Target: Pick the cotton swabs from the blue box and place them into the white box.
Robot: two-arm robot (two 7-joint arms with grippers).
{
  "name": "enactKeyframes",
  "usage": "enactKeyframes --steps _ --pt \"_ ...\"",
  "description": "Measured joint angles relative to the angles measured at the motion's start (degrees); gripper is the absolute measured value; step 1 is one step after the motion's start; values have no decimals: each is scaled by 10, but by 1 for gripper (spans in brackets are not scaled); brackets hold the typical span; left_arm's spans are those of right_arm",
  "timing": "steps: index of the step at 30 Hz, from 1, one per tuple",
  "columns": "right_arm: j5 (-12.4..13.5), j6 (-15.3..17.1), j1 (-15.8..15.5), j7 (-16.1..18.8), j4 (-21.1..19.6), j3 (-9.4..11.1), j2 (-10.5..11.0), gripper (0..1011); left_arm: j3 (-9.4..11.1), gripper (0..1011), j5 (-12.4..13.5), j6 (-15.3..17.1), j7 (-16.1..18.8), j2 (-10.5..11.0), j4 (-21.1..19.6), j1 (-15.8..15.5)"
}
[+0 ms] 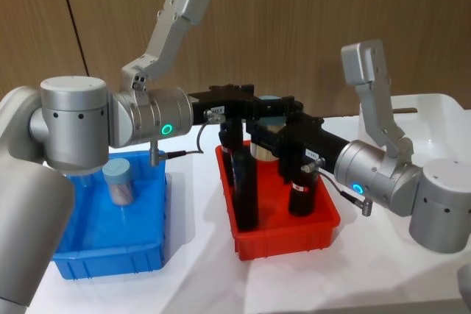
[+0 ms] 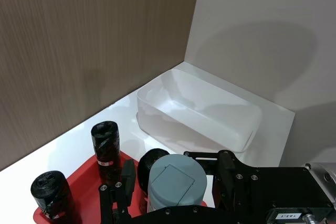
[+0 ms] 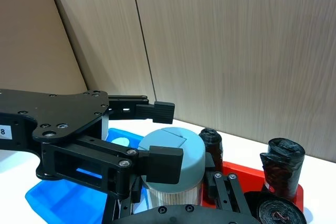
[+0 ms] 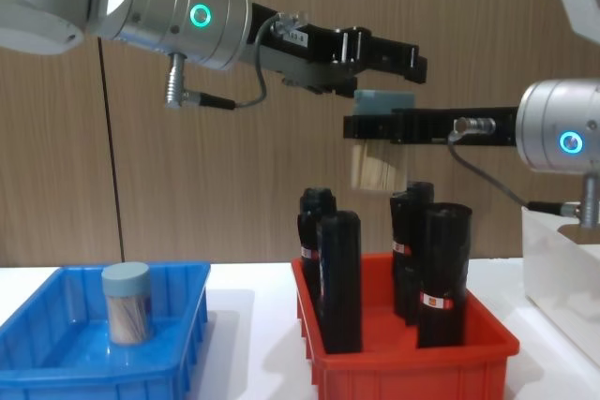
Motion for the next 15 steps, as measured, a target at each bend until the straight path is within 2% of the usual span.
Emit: enactKeyframes --steps 15 --pt "4 -9 -6 -14 7 2 6 675 0 1004 0 0 0 0 0 0"
